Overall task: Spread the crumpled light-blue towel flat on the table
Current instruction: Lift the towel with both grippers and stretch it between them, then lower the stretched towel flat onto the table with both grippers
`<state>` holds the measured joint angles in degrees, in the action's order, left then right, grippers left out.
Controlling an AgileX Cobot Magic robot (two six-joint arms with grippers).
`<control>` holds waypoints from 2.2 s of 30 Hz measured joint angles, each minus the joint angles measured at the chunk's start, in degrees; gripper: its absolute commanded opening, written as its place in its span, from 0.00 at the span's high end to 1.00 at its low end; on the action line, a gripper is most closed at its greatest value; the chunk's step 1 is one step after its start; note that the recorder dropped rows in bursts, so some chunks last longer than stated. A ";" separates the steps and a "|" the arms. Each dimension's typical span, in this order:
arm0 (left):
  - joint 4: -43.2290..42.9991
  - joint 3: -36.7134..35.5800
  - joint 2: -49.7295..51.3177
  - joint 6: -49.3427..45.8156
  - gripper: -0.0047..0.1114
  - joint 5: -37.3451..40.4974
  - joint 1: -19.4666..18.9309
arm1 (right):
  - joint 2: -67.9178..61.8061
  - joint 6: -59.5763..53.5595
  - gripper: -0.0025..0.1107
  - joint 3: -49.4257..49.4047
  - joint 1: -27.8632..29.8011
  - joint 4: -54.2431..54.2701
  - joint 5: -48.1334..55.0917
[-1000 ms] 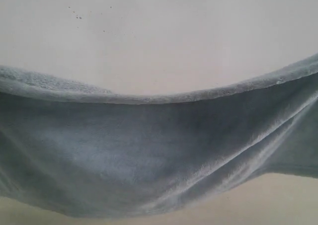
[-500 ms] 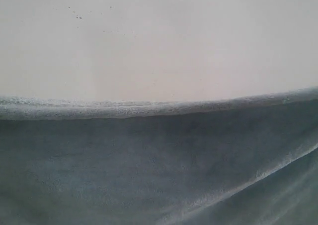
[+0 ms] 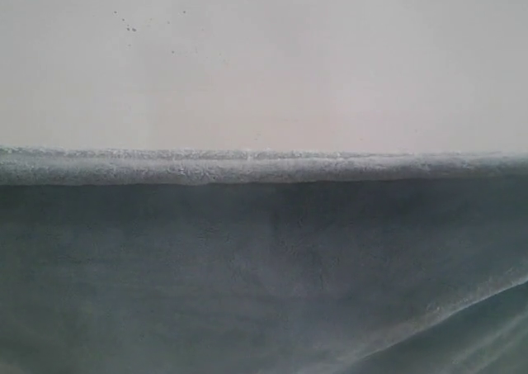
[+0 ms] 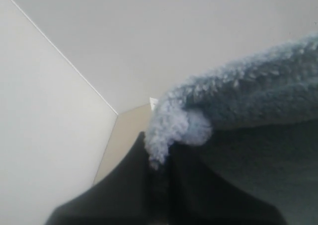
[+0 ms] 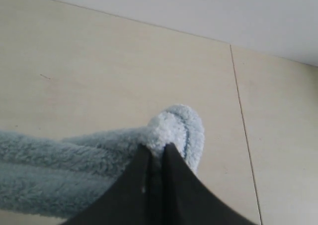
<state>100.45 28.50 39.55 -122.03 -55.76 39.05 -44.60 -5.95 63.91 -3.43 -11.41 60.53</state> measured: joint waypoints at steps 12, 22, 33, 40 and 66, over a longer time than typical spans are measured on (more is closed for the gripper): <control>0.00 -0.66 0.00 0.00 0.92 -0.31 0.00 | 3.82 0.86 0.95 0.00 -3.21 -0.75 4.19; 0.00 -4.06 1.93 0.00 0.92 5.80 0.00 | 0.26 0.32 0.95 0.00 -3.46 -1.44 3.79; -0.63 -1.30 16.85 0.70 0.92 7.31 -0.11 | -16.71 0.07 0.95 0.00 -3.46 -3.01 -3.51; -6.28 4.03 30.82 5.94 0.92 11.81 -7.26 | -29.57 0.66 0.95 0.00 -3.46 -6.62 -10.30; -4.69 46.96 73.21 8.66 0.46 25.40 -22.35 | -72.86 10.31 0.44 36.53 -3.26 -11.25 -21.60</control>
<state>95.76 75.47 112.77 -113.38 -30.36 16.70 -117.47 4.36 100.43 -6.69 -22.67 38.93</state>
